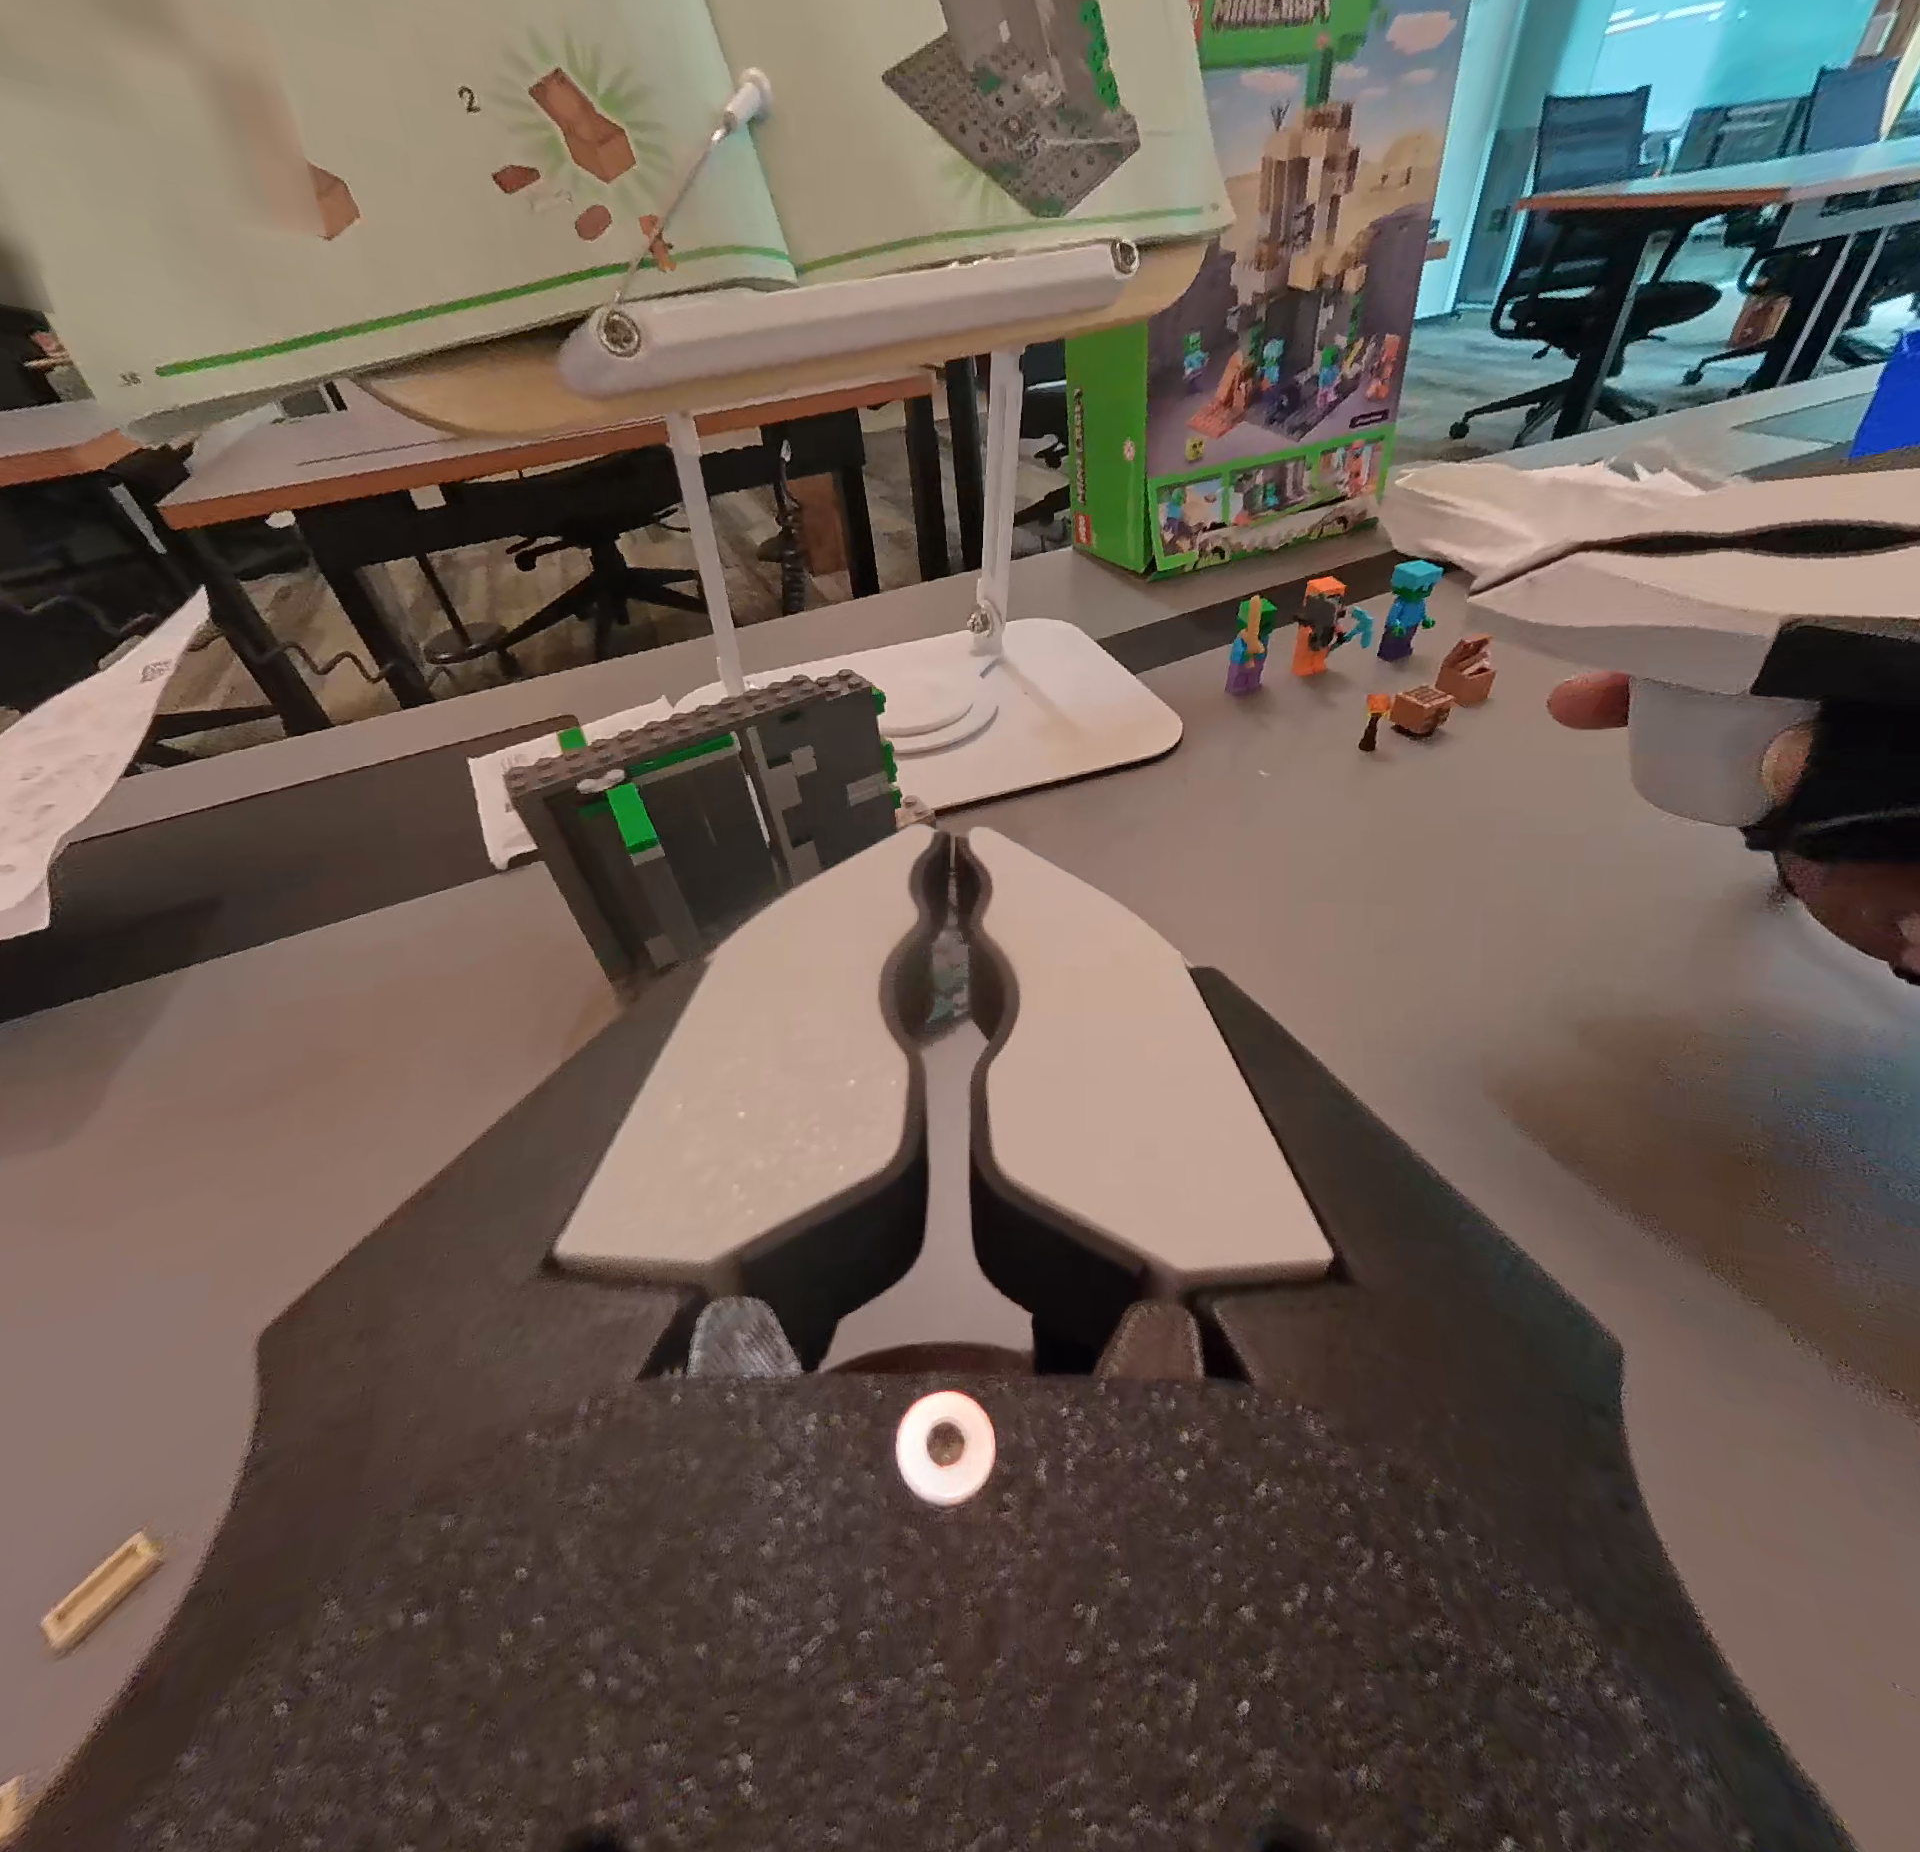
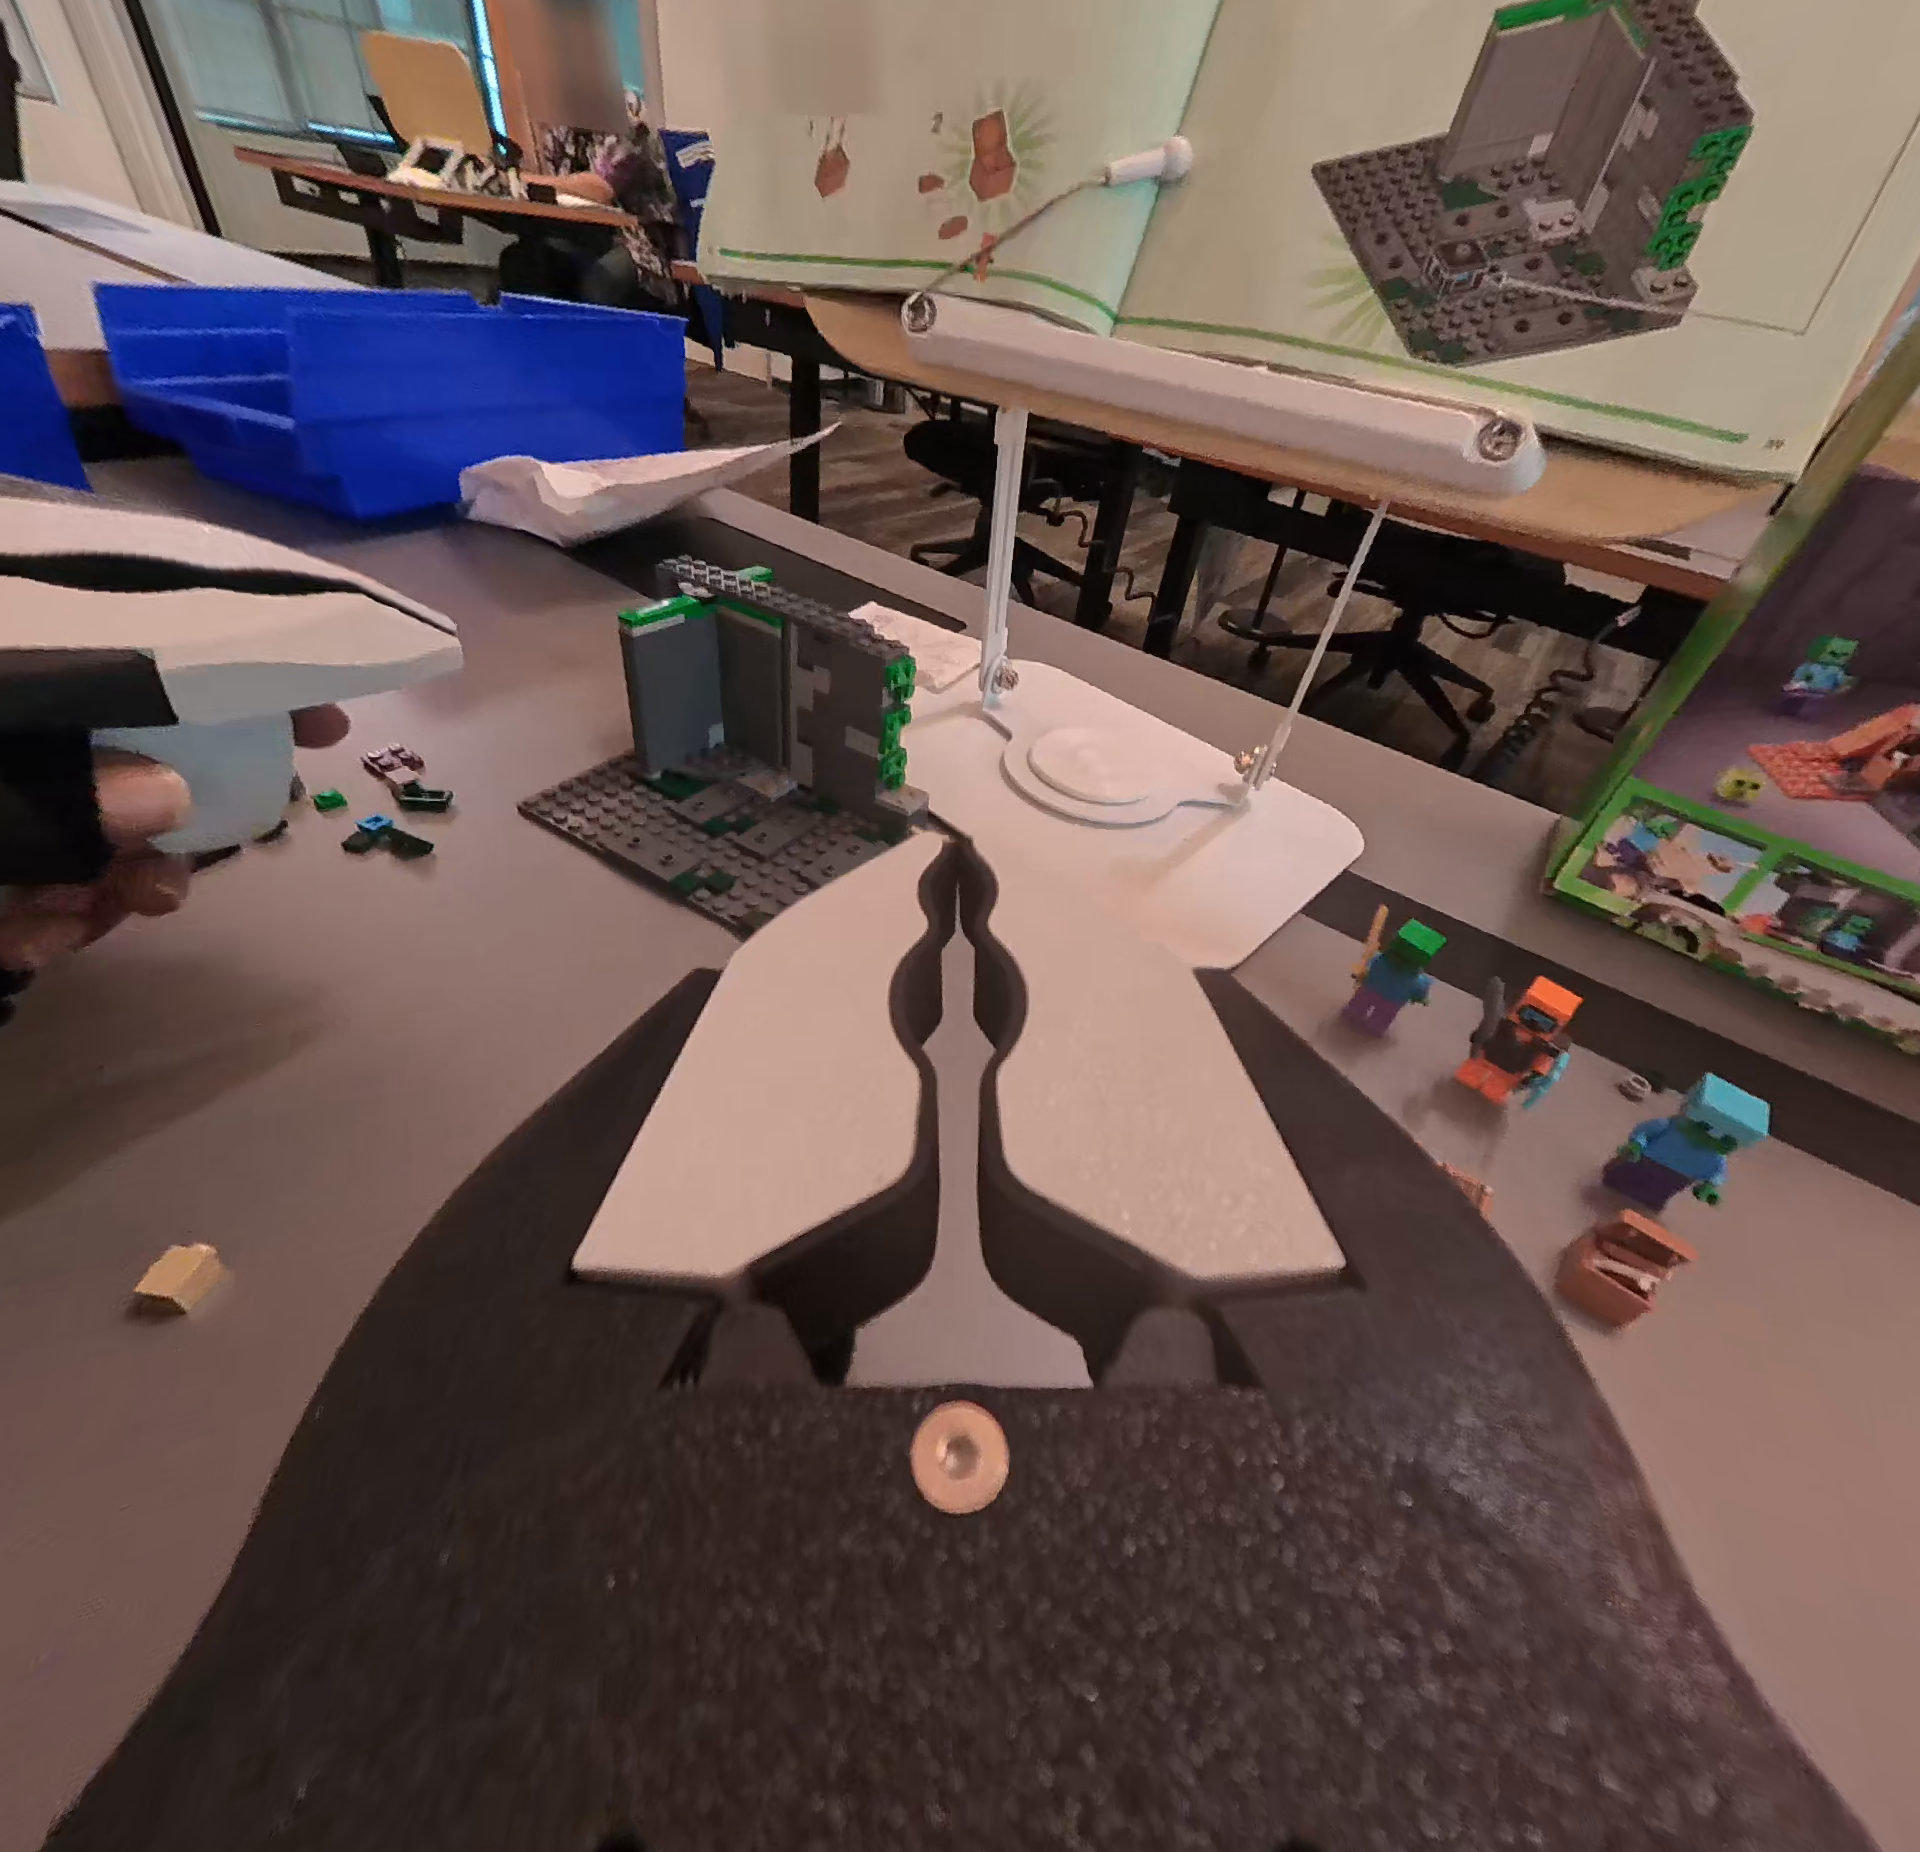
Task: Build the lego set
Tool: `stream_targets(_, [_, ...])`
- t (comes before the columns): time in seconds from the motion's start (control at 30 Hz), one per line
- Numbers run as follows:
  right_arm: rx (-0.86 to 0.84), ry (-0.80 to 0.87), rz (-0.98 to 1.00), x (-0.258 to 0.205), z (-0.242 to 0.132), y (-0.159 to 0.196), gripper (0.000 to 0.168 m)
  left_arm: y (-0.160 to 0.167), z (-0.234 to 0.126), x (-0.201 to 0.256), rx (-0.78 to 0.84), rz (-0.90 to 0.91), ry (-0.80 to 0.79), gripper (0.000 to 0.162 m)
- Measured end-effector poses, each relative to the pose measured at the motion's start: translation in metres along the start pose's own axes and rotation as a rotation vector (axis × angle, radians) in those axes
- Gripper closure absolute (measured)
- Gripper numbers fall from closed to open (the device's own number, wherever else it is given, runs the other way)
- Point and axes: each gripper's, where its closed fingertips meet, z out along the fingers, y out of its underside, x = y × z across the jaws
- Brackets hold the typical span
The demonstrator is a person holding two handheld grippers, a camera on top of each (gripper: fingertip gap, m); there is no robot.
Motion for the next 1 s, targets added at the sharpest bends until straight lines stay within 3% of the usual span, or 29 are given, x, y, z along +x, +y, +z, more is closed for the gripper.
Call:
stream_targets(0.37, [0.011,-0.032,0.044,-0.002,0.001,0.000,0.168,-0.014,-0.006,-0.007,0.053,-0.031,-0.005,0.162])
stream_targets(0.57, [0.004,-0.039,0.035,-0.005,0.002,0.003,0.168,-0.017,-0.008,0.010,0.074,-0.058,0.136,0.162])
stream_targets(0.77, [0.088,-0.089,0.035,-0.015,-0.001,-0.009,0.168,-0.011,-0.004,0.018,0.093,0.091,0.109,0.162])
stream_targets(1.0, [0.057,-0.071,0.005,-0.011,-0.004,-0.008,0.168,-0.004,-0.002,0.017,0.049,0.098,0.079,0.159])
